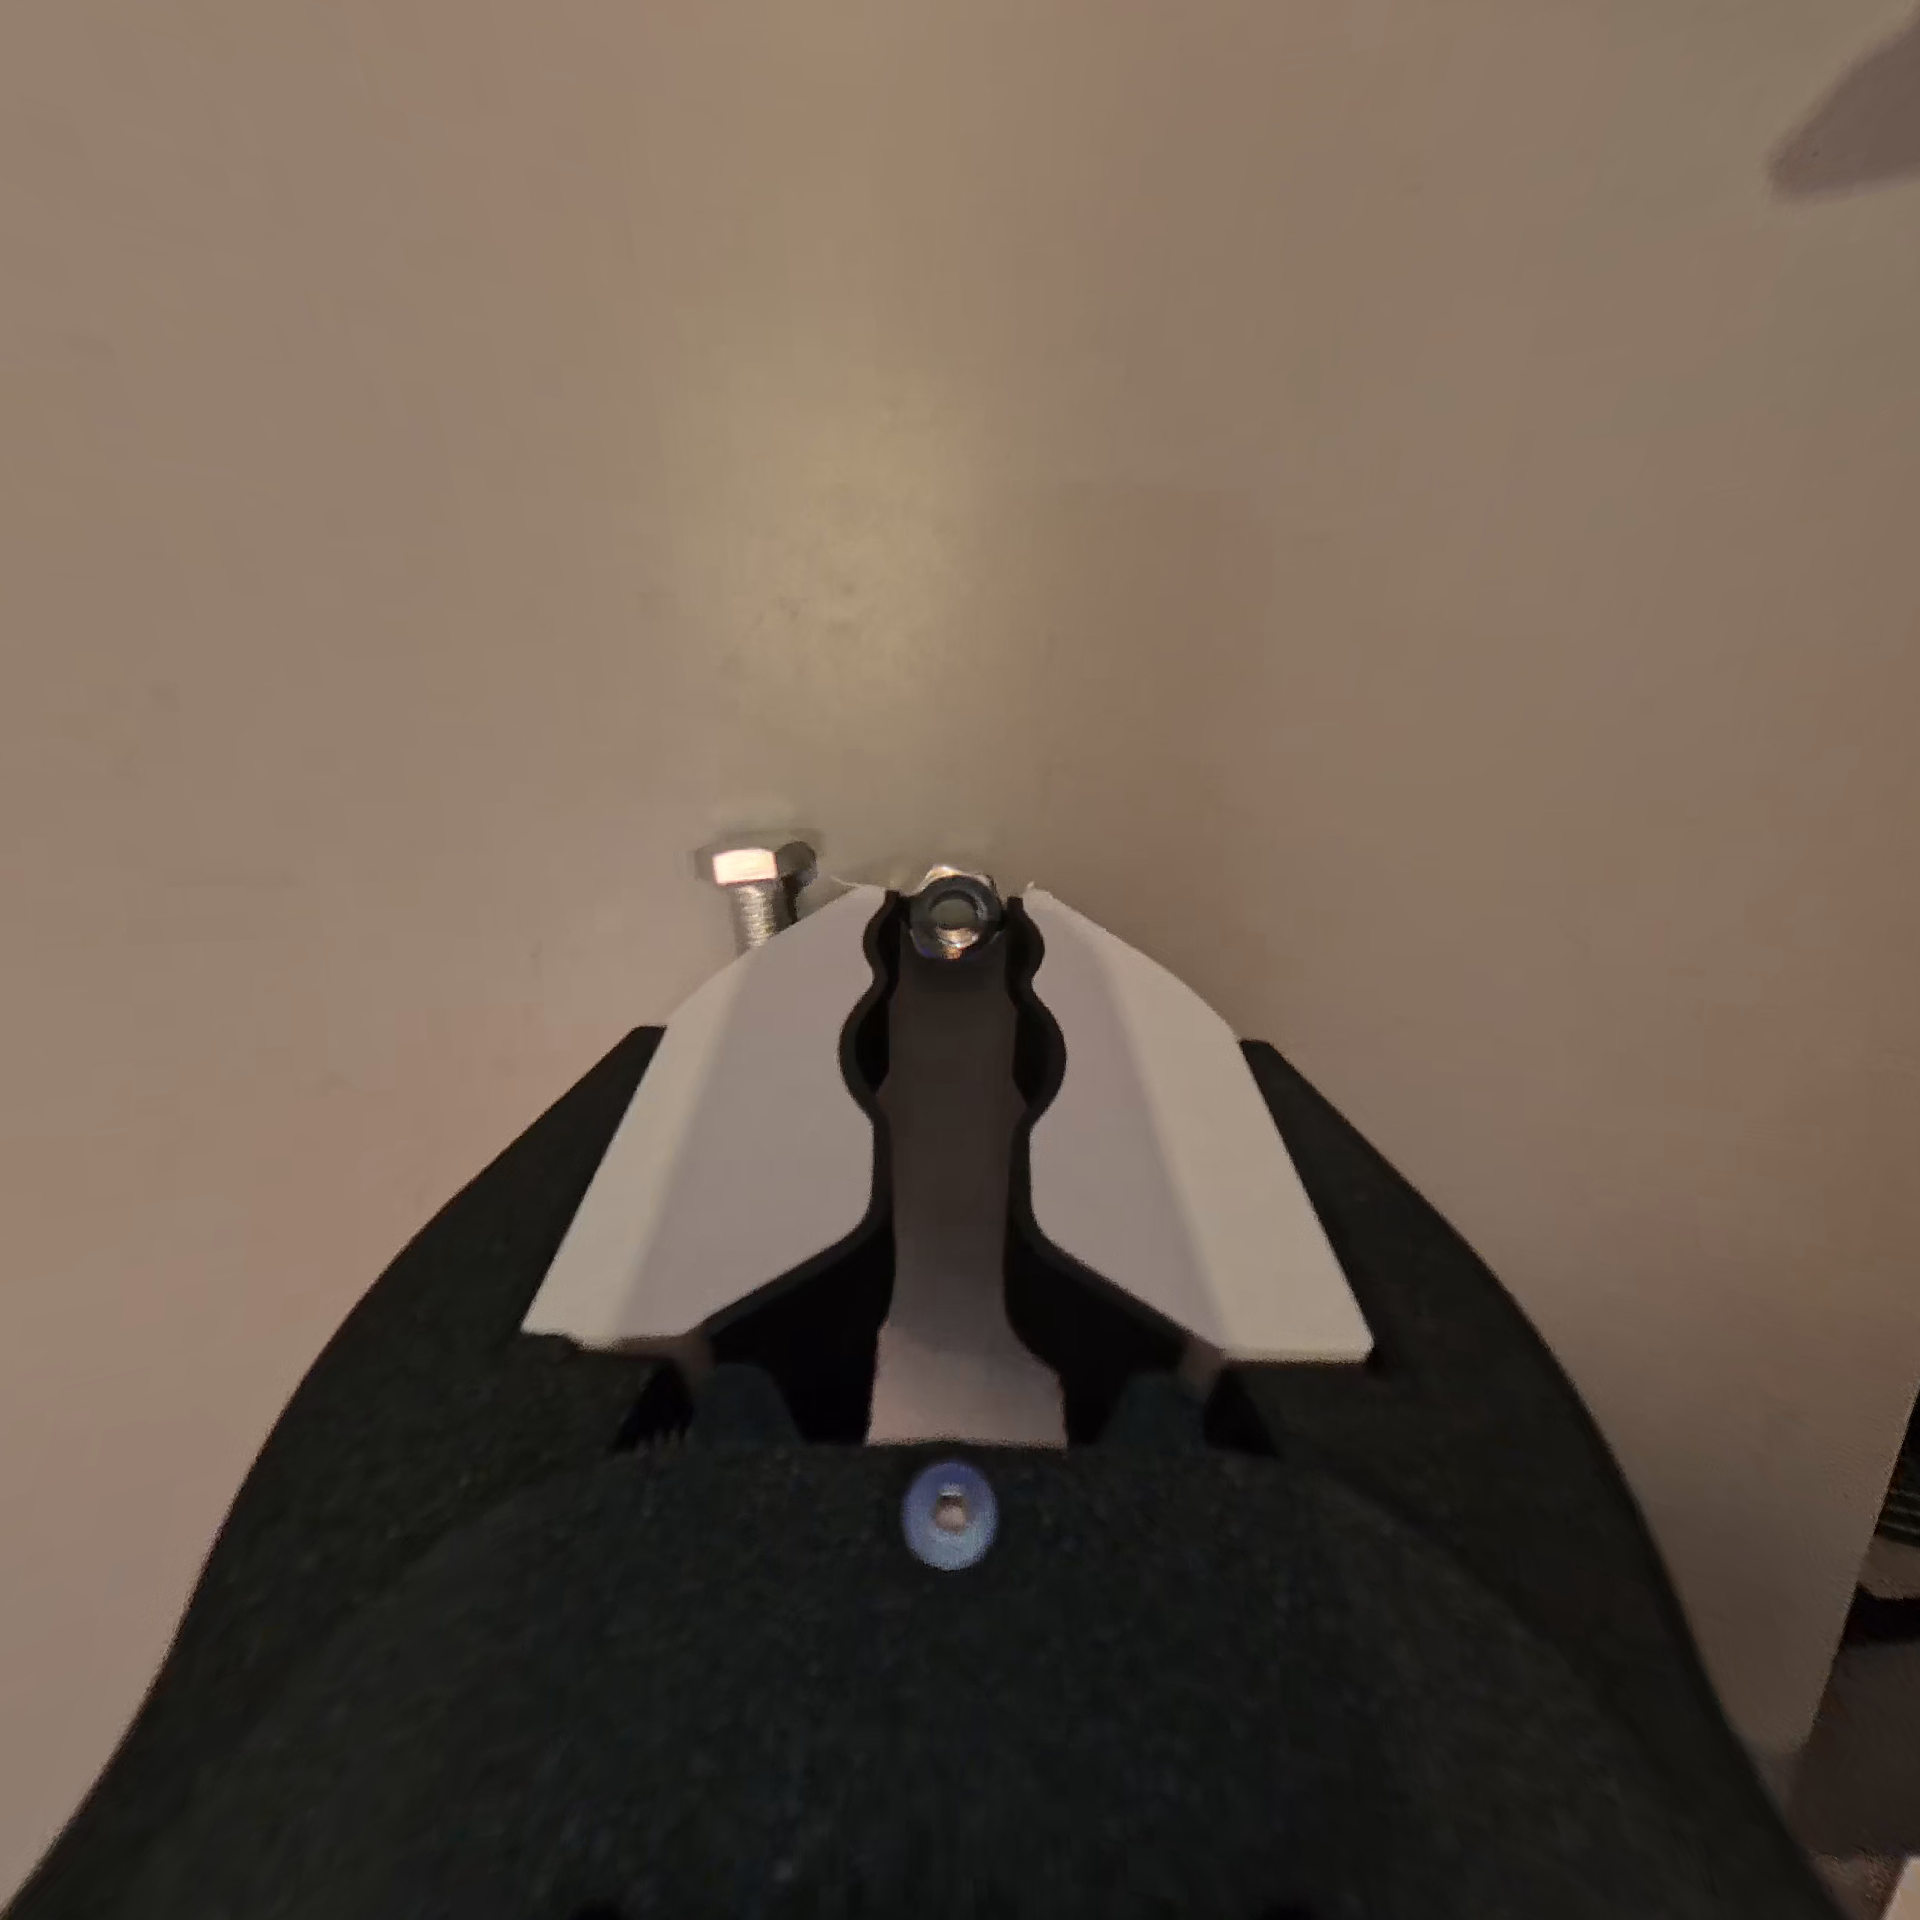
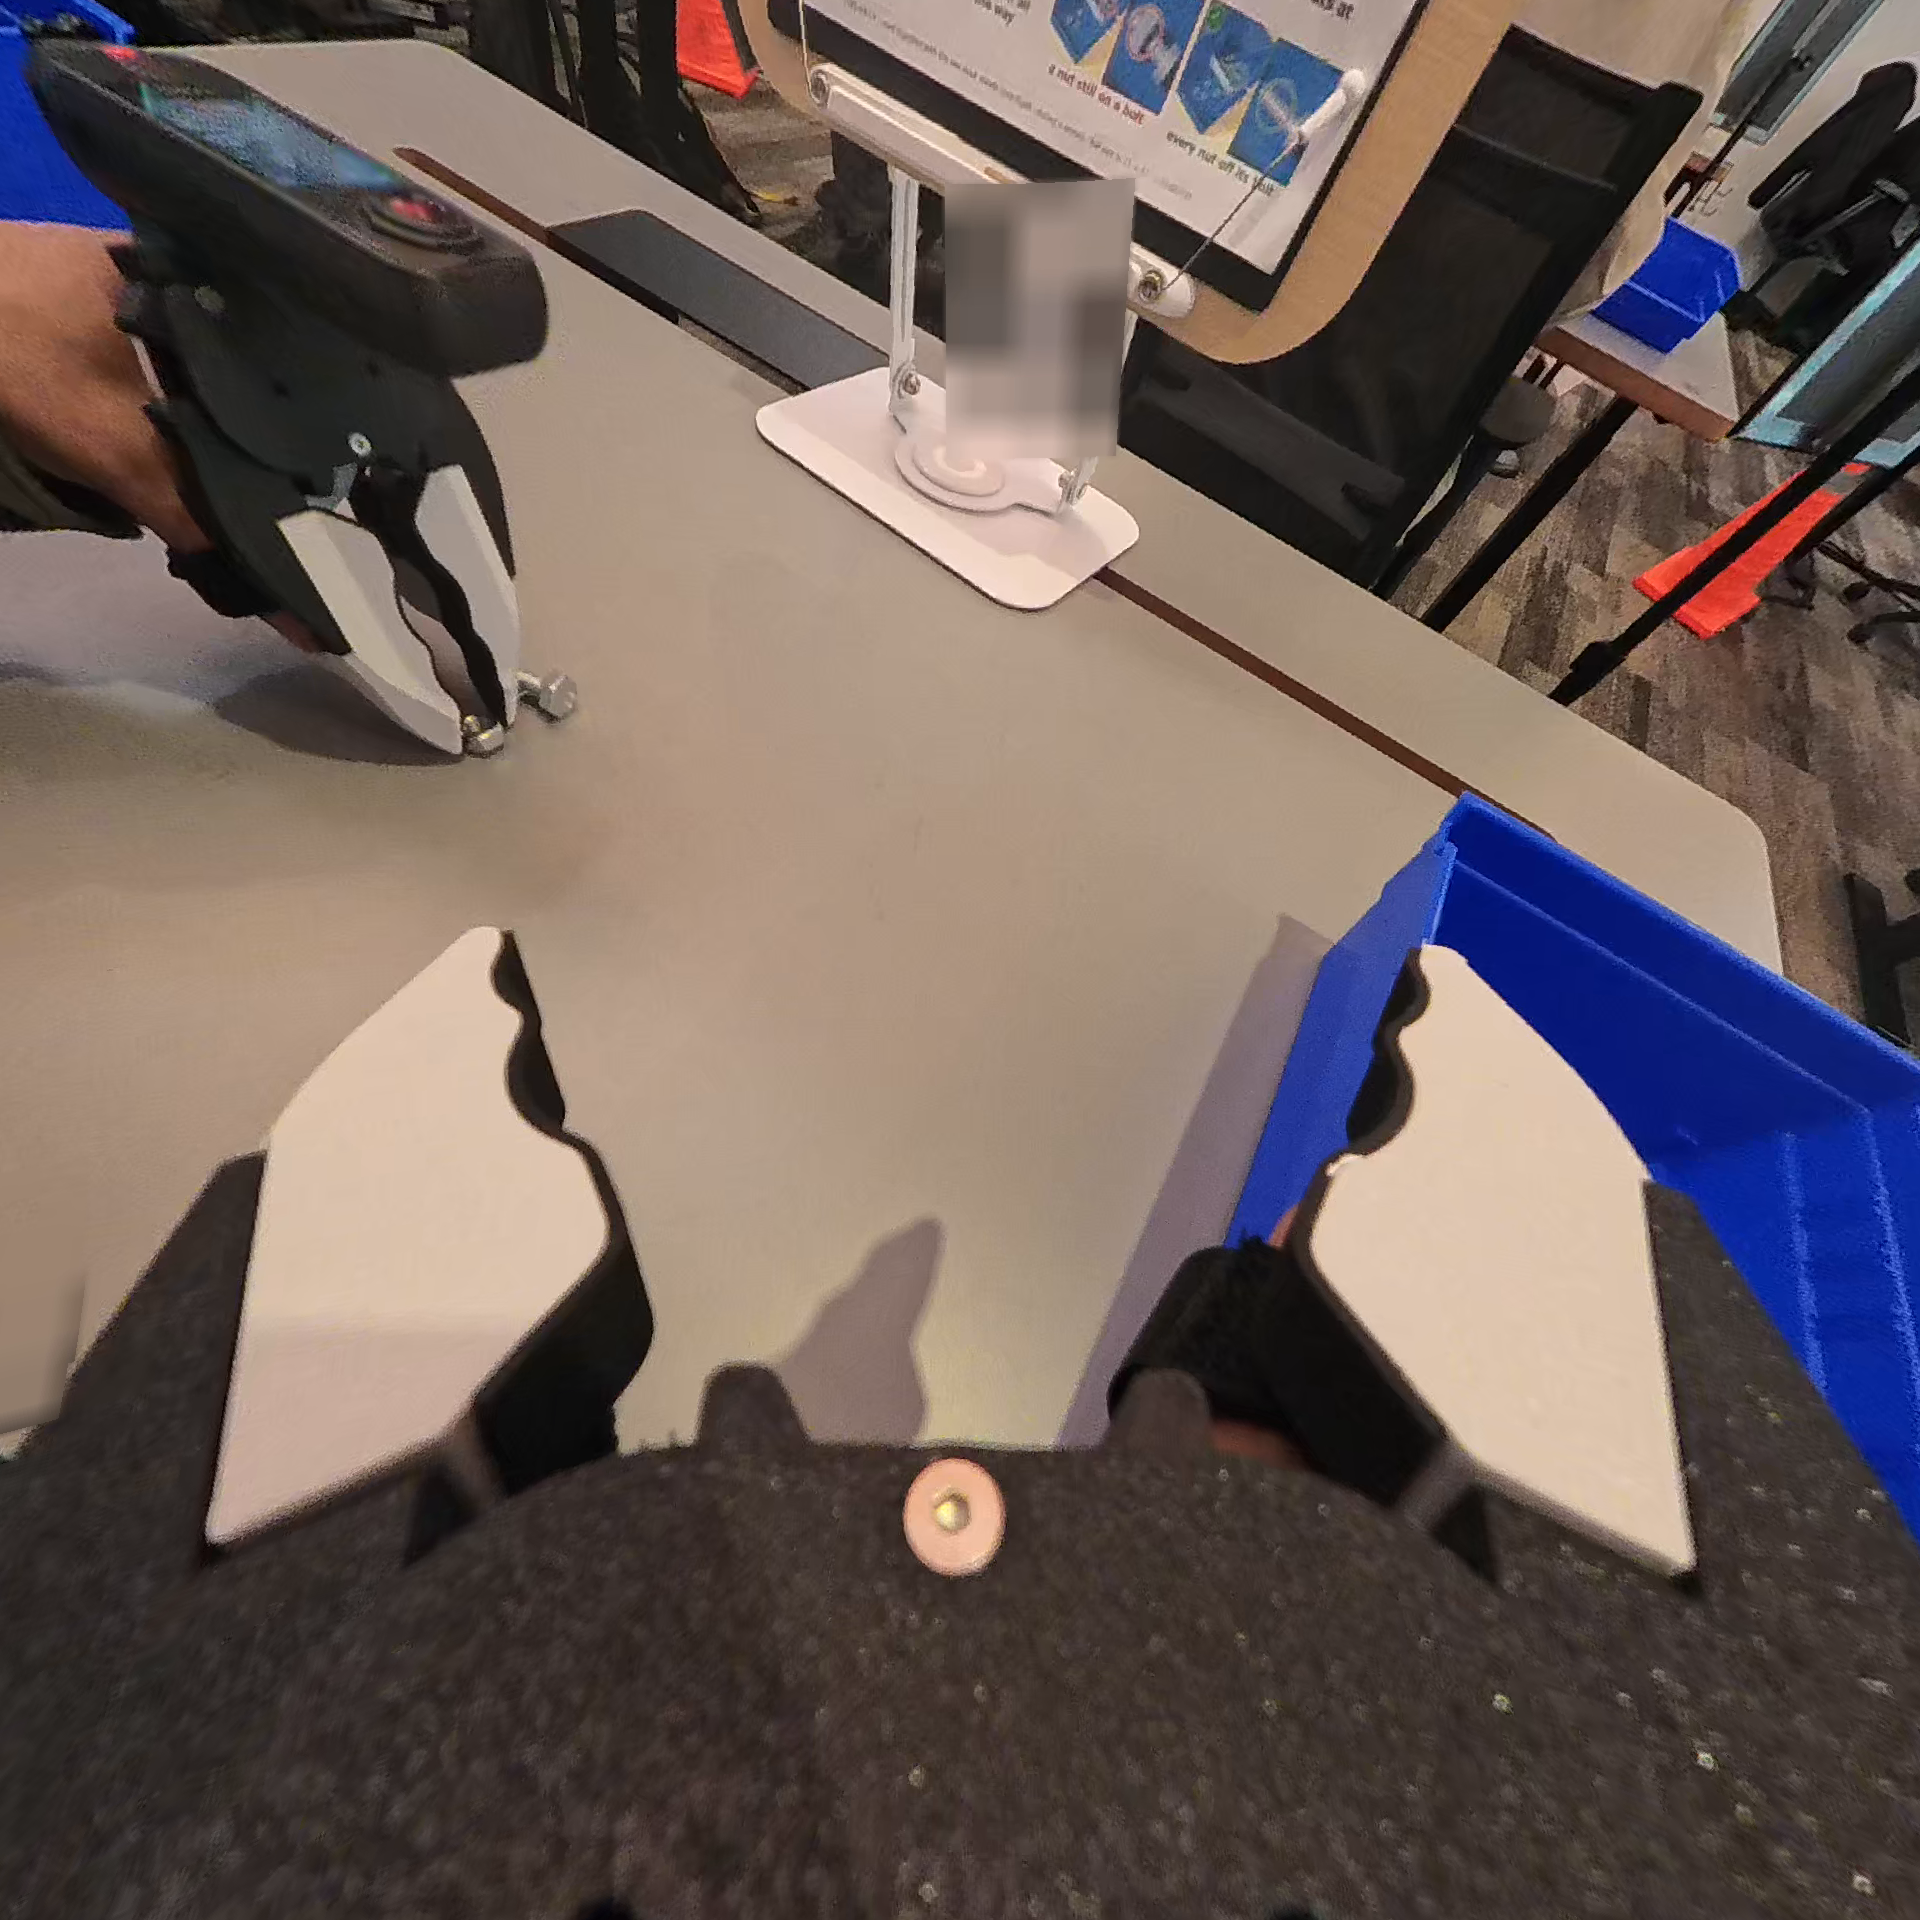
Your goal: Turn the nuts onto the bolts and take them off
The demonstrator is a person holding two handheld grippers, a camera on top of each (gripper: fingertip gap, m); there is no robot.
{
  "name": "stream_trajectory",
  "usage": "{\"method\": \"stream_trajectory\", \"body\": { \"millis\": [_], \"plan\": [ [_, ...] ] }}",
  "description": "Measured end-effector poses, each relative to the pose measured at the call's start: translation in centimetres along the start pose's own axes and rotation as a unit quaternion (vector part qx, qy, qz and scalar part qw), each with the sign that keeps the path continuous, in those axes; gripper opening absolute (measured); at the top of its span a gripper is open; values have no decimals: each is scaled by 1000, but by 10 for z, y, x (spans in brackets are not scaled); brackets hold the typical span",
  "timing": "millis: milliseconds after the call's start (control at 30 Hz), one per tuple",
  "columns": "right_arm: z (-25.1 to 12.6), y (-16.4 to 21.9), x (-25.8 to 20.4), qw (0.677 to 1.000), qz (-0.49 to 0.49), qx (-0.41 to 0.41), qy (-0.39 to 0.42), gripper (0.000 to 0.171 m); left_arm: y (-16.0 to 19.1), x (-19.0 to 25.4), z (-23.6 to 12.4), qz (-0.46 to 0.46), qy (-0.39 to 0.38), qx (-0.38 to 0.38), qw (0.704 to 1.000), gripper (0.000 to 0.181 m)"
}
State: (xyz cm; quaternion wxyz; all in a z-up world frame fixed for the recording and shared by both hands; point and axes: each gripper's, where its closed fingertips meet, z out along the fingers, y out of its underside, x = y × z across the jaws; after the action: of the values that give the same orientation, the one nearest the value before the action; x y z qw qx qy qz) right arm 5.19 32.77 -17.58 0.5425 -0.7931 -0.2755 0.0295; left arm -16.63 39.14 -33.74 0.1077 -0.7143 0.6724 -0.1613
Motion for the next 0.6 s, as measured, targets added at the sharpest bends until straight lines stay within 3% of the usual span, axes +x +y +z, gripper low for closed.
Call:
{"method": "stream_trajectory", "body": {
  "millis": [200,367,600],
  "plan": [
    [9,-4,-6,1000,-18,-9,-12,146,1,-1,-24,-17,-1,64,998,29],
    [30,-7,-19,997,-54,-28,-45,146,5,-16,-65,-51,-20,177,983,36],
    [89,-10,-63,974,-102,-52,-195,121,8,-29,-101,-85,-29,354,931,41]
  ]
}}
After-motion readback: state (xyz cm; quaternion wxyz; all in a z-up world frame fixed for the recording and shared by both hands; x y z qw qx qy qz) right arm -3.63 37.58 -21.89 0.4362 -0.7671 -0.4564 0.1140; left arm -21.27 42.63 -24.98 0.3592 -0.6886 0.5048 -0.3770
